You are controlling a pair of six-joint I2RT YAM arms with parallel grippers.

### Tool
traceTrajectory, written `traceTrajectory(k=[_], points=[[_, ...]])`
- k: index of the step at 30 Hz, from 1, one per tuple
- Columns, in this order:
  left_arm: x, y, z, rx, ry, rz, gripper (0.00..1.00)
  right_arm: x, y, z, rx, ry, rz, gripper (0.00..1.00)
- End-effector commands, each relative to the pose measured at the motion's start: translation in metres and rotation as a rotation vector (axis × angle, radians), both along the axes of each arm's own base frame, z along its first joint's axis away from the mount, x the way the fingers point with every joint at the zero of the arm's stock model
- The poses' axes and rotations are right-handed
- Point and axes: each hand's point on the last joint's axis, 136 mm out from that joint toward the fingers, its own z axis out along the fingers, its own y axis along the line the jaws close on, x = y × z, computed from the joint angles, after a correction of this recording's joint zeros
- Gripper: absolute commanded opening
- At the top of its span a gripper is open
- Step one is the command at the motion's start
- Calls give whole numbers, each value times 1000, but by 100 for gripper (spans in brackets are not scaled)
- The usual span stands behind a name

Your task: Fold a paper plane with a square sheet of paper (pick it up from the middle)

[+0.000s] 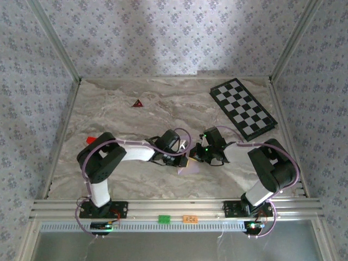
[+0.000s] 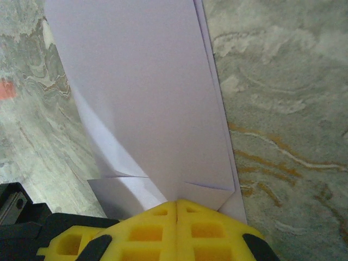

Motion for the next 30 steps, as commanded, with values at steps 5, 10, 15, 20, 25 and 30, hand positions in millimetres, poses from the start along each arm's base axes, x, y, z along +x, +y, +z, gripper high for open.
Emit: traceTrajectory(k=[5,10,15,20,25,30], points=[[-33,24,-4,38,45,-64,1,-19,-28,-34,-140,102,-26,0],[-45,38,-8,55,50,-64,1,-17,-26,-32,-134,99,-26,0],[-52,48,-10,65,53,-54,1,-16,-26,-32,-135,98,-25,0],[-57,51,-7,53,49,-65,1,-16,-23,-32,-133,99,-19,0],[-51,42,18,-15,5,-61,1,-7,-4,-16,-53,47,20,0],[-21,41,61,-89,-114,36,0,13,17,38,49,-96,51,8]])
